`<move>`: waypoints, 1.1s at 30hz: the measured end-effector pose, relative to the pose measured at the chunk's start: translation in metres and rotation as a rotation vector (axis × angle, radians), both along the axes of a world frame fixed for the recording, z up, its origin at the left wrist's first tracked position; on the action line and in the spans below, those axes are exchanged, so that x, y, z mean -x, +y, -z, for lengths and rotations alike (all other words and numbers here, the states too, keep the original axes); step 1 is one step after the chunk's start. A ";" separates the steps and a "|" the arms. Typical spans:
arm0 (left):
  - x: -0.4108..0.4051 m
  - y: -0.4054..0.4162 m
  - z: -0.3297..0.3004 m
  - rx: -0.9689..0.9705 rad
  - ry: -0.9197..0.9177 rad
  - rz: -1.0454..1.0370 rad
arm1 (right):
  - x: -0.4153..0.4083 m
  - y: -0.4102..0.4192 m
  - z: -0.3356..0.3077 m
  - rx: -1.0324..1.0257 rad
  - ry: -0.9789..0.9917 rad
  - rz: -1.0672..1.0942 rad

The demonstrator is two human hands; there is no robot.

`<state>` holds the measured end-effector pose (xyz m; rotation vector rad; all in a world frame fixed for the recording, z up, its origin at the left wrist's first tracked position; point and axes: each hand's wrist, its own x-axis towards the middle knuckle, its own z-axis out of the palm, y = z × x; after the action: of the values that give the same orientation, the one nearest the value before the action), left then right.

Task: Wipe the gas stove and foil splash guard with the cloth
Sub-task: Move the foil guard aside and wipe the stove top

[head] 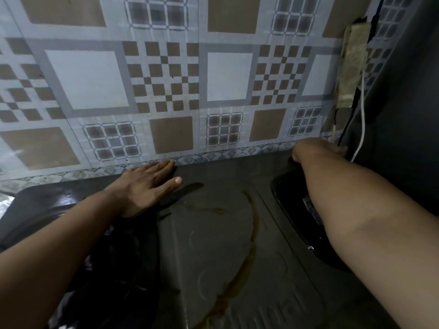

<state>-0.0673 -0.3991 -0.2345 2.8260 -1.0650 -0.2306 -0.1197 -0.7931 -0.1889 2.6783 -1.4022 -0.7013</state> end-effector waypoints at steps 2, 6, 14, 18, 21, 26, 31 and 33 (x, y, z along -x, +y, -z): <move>0.000 0.000 0.000 -0.001 -0.007 0.005 | 0.009 0.019 -0.006 -0.009 -0.035 -0.015; 0.004 -0.002 -0.004 -0.008 -0.012 0.021 | 0.001 0.020 0.008 -0.010 -0.103 0.007; 0.004 -0.004 -0.006 -0.019 -0.023 0.026 | 0.027 0.066 0.008 0.056 -0.250 -0.201; 0.009 -0.003 -0.009 0.005 -0.001 0.010 | 0.025 0.092 0.014 0.050 -0.237 -0.316; 0.009 -0.004 -0.010 0.012 0.001 0.004 | 0.030 0.106 0.011 -0.028 -0.267 -0.365; 0.010 -0.004 -0.011 0.010 0.017 0.001 | 0.033 0.129 0.004 -0.083 -0.235 -0.364; 0.011 -0.004 -0.012 0.038 0.037 -0.001 | 0.036 0.167 0.012 -0.065 -0.295 -0.457; 0.011 -0.003 -0.012 0.047 0.040 0.000 | 0.040 0.185 0.016 -0.069 -0.327 -0.516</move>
<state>-0.0787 -0.4023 -0.2225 2.7678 -1.0489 -0.2569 -0.1593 -0.6082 -0.2045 3.1135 -0.6610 -0.2778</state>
